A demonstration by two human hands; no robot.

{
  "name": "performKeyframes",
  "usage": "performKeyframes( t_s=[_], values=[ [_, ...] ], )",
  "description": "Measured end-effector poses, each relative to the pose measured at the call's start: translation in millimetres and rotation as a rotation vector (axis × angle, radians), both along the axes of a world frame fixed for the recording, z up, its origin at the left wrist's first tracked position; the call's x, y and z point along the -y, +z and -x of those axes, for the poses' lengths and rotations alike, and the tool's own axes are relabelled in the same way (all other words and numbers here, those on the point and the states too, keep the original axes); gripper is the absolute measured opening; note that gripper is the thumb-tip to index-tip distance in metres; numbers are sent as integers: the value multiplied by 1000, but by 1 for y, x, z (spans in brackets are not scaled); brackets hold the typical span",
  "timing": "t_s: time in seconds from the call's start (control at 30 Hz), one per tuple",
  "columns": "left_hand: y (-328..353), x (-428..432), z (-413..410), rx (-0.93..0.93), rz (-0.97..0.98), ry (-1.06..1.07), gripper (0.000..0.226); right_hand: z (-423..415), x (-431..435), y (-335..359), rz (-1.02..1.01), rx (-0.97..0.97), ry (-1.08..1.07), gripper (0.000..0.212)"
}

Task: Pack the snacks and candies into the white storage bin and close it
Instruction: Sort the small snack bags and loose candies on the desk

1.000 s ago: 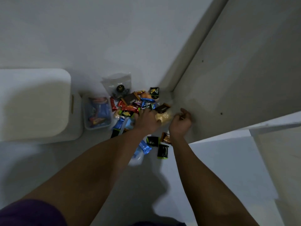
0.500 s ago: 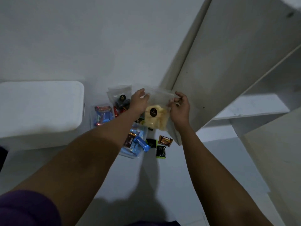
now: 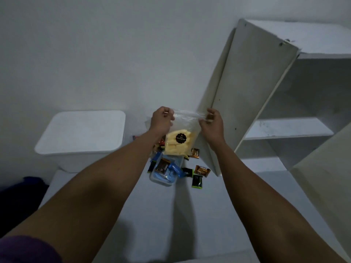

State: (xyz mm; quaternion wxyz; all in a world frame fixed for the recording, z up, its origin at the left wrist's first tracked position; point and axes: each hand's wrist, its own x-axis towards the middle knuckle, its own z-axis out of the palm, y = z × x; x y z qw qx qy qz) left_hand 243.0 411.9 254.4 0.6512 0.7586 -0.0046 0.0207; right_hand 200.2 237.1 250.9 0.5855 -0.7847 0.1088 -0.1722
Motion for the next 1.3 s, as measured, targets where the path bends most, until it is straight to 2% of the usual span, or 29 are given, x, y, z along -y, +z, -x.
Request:
performKeyframes(
  t_s=[0.17,0.3,0.43,0.53,0.67,0.9,1.3],
  values=[
    [19,-11,39,174,-185,-20,12,20,-11,40,485,119,212,36],
    [43,-14,70,265,-281,-6,12,31,-27,73,683,40,349,34],
    [58,-19,89,282,-302,26,13,40,-39,95,694,16,432,25],
    [65,-27,101,290,-277,42,12,49,-48,108,718,20,495,33],
    [70,-40,102,299,-243,16,11,49,-62,112,784,37,479,22],
    [81,-54,85,304,-183,-17,18,32,-83,118,917,54,414,19],
    [95,-97,28,268,-145,-24,18,-20,-99,126,773,96,427,20]
  ],
)
